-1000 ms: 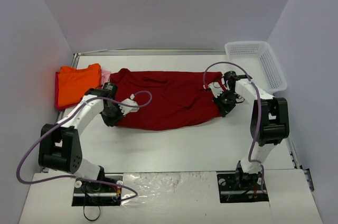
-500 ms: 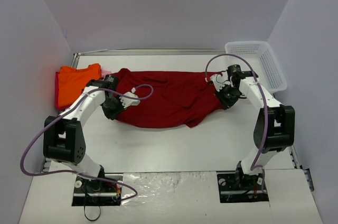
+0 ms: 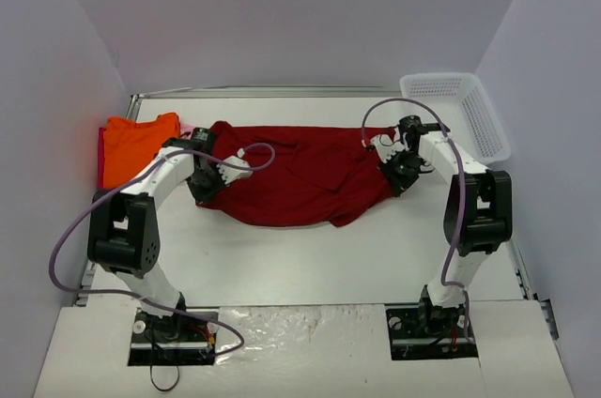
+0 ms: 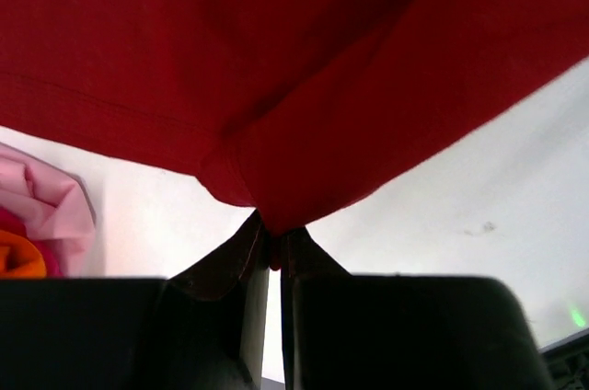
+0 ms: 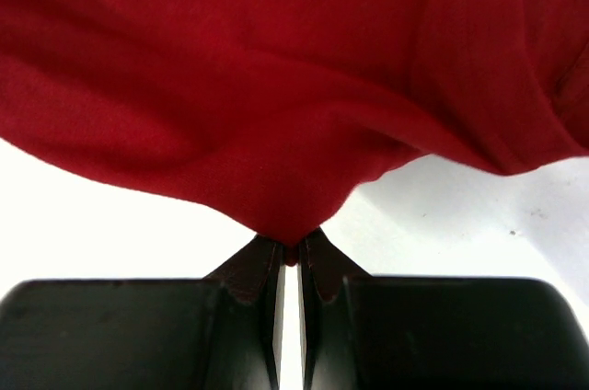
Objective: Fold and stack the t-shirts
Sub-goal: Flatten out the tshirt
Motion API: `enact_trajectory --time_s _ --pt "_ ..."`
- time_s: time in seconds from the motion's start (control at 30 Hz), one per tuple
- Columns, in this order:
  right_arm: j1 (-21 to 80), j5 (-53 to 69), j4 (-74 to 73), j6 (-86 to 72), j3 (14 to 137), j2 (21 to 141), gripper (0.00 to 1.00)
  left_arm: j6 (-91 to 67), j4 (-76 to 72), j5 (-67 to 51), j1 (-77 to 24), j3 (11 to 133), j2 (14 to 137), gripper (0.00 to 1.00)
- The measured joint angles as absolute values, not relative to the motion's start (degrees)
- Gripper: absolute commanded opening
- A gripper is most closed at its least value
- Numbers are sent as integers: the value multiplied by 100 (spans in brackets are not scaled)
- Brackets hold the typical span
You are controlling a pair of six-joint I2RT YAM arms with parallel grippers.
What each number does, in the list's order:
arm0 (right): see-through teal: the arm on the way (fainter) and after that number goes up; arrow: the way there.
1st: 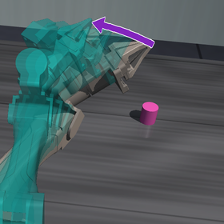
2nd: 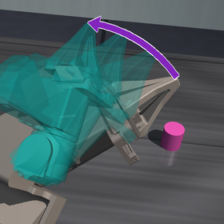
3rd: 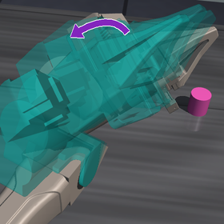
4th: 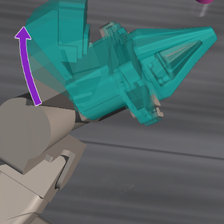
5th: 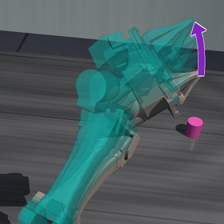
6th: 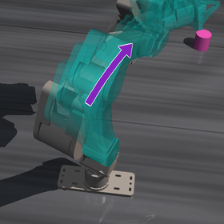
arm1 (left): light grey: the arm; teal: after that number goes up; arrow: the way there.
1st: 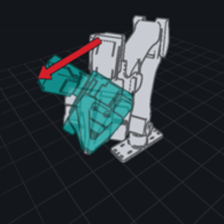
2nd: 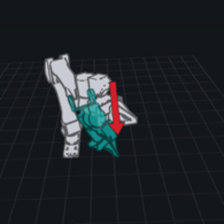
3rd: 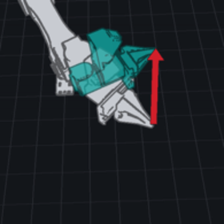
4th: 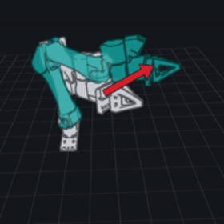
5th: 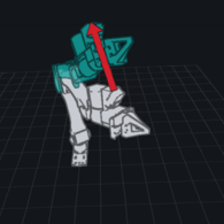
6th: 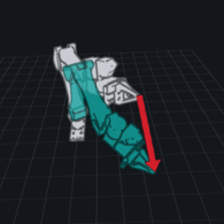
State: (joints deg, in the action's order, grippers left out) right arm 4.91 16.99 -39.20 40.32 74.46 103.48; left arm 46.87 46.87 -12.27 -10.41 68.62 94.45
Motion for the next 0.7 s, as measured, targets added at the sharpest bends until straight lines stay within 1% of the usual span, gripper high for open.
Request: enact_trajectory --time_s 0.07,0.1,0.17,0.2,0.23,0.3,0.33,0.37,0.53,0.7 --pt "491 1702 -3920 4012 7561 10471 0 4683 4626 -1179 -1041 7057 9712 4" --pt "491 1702 -3918 4005 7623 10534 0 4683 4598 -1166 -1041 7192 9872 17" --pt "491 1702 -3900 3981 7734 10678 0 4668 4593 -1151 -1041 7500 10200 26" --pt "491 1699 -3907 3953 7806 10781 0 4668 4598 -1144 -1037 7686 10366 40" --pt "491 1702 -3896 3940 7830 10831 0 4683 4571 -1138 -1035 7881 10547 43" --pt "486 1702 -3898 3905 7948 10991 0 4630 4560 -1116 -1031 8246 10871 44" --pt "484 1702 -3900 3896 8005 11061 0 4626 4552 -1094 -1026 8414 11019 37" --pt "484 1699 -3885 3883 8062 11133 0 4619 4552 -1081 -1020 8558 11144 35" --pt "482 1699 -3874 3848 8208 11319 0 4604 4530 -1015 -998 8923 11437 36" --pt "480 1704 -3876 3839 8208 11338 0 4644 4434 -1015 -987 8731 11157 36"
